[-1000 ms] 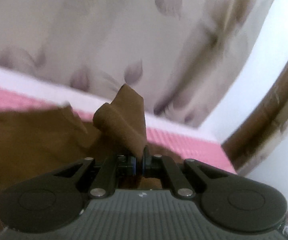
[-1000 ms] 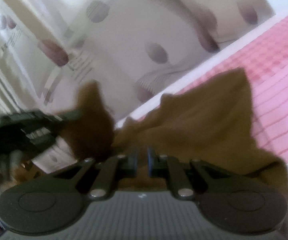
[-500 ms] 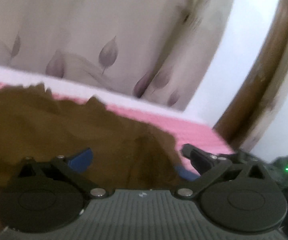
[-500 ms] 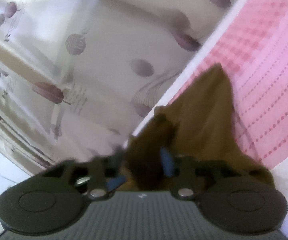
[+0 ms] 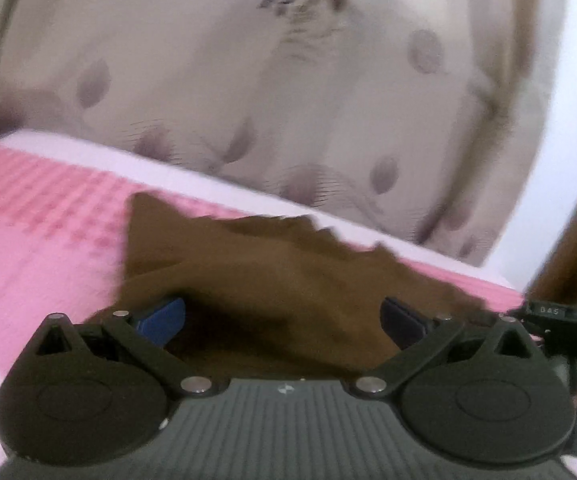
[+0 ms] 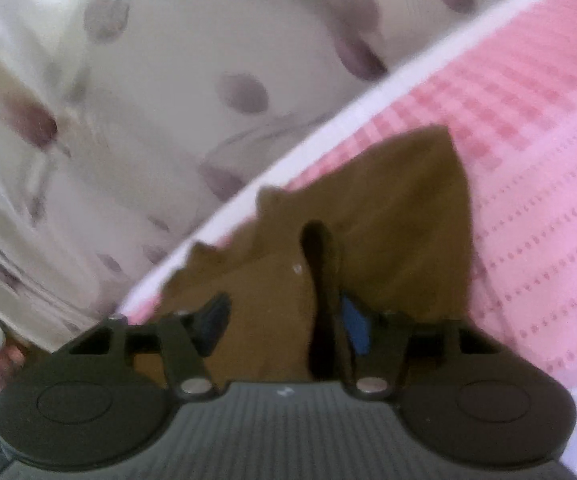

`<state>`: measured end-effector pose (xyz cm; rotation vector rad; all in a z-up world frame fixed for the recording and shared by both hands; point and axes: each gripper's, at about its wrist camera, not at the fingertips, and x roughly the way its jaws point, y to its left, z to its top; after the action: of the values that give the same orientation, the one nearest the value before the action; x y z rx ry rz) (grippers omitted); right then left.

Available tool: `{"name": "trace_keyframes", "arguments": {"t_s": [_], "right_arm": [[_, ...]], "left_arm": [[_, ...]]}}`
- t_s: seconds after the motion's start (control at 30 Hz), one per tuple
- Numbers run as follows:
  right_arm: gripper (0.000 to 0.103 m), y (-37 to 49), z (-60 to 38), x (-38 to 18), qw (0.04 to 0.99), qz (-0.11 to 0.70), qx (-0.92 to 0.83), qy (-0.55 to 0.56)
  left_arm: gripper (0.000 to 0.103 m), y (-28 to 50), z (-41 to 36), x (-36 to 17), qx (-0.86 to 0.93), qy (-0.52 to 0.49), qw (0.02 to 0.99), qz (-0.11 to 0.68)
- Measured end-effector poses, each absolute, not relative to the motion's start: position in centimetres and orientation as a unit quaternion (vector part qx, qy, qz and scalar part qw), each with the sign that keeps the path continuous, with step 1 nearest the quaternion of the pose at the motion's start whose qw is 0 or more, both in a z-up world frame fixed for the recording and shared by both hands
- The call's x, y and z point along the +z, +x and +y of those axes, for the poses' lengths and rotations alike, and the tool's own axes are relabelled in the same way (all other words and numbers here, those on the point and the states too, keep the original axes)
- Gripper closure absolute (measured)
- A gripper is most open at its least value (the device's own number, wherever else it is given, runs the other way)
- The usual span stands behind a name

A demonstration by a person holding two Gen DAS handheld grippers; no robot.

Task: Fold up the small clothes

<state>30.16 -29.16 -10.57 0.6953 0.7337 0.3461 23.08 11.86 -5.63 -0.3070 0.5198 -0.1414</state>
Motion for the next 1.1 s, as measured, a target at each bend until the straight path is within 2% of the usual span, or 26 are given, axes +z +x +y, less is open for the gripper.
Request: {"name": "trace_keyframes", "arguments": {"t_s": [0.03,0.27,0.47,0.6,0.73,0.97,1.1], "right_arm": [[0.097,30.5,-28.7,-10.3,0.863,0.354,0.171,0.317],[0.097,27.6,-30.3,-5.3,0.91,0.263,0.173,0.271],[0.097,29.3,-31.5,-9.8,0.901,0.322,0.138,0.255],[0.094,29.0,-32.5,-11.2,0.882,0.306,0.159,0.32],[0.092,28.0,-33.7,-11.5,0.876,0.301,0.155,0.344],[0.094,27.4,-32.6,-10.1,0.894,0.313,0.154,0.282],[0.094,27.7,-32.2,-8.8,0.911,0.303,0.13,0.248]], "left_arm": [[0.001,23.0,12.3,-6.0,-0.056,-0.149,0.954,0.255],[0.001,21.9,13.8,-7.0,-0.046,-0.153,0.951,0.264],[0.001,22.3,14.6,-7.4,-0.011,-0.163,0.947,0.275],[0.005,22.3,15.3,-7.6,0.013,-0.182,0.941,0.286],[0.005,21.6,15.6,-7.7,0.015,-0.192,0.937,0.29],[0.0,19.6,14.4,-6.7,0.025,-0.134,0.955,0.265],[0.001,20.1,15.2,-7.5,0.036,-0.157,0.942,0.295]]}}
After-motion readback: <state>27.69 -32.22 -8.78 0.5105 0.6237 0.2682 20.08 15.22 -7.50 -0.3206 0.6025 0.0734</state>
